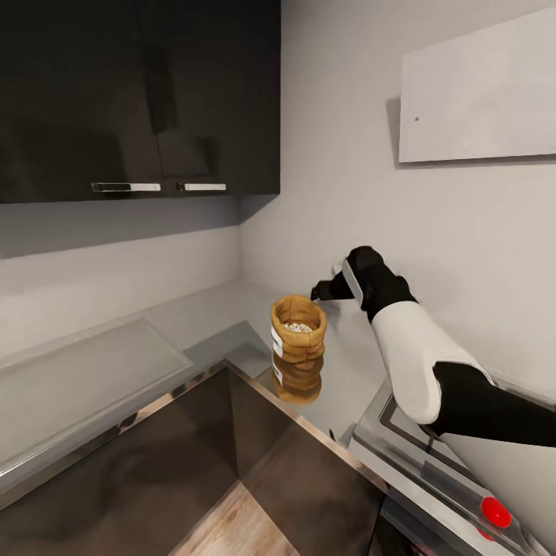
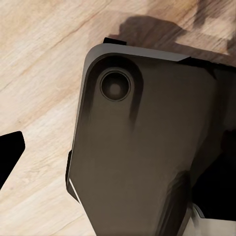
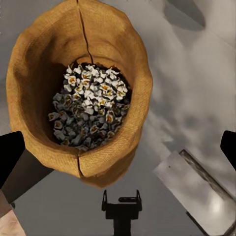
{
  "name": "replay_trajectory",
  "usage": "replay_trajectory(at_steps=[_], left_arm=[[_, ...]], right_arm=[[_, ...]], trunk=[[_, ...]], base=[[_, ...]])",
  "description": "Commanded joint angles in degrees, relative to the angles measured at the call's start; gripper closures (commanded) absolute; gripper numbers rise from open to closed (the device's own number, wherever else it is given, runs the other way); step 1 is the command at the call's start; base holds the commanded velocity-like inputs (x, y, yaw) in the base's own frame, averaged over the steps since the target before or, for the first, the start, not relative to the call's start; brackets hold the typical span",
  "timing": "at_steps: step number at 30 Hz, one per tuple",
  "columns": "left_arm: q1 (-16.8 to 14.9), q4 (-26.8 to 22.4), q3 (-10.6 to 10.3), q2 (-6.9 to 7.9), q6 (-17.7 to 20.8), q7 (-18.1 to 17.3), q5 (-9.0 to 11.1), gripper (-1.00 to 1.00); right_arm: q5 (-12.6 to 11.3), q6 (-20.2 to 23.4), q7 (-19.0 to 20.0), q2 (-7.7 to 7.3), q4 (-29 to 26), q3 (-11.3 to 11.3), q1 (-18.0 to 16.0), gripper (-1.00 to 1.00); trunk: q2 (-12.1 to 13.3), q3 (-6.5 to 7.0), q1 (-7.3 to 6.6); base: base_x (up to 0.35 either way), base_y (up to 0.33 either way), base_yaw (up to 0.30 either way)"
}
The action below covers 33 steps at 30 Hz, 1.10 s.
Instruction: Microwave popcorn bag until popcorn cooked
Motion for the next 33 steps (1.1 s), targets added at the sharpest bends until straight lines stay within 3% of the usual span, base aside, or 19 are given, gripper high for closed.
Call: replay_trajectory(at_steps=[1,14,18,22,33], left_arm=[[-0.02,-0.01,0.17,-0.01,-0.13,0.04,0.19,-1.00],[-0.02,-0.01,0.22,0.06,-0.10,0.04,0.25,-1.00],[-0.02,-0.01,0.22,0.00,-0.03,0.04,0.27,-1.00],[-0.02,-0.01,0.19,-0.01,-0.04,0.04,0.27,-1.00],[-0.02,-0.01,0.20,0.00,-0.04,0.04,0.27,-1.00]], right_arm=[[0.63,-0.05,0.49,0.07,0.12,-0.43,-0.05,-1.00],[0.57,-0.67,0.58,0.07,0.68,-0.59,-0.05,-1.00],[0.41,-2.51,0.58,0.07,0.92,-0.60,-0.05,-1.00],[0.41,-6.65,0.50,0.07,5.88,-0.62,-0.05,-1.00],[0.39,-8.12,0.49,0.07,8.80,-0.77,-0.05,-1.00]], trunk=[[-0.05,-0.07,0.00],[-0.05,-0.07,0.00],[-0.05,-0.07,0.00],[-0.05,-0.07,0.00],[-0.05,-0.07,0.00]], base=[[0.000,0.000,0.000],[0.014,0.000,0.000],[0.249,0.000,0.000],[0.251,0.000,0.000],[0.205,0.000,0.000]])
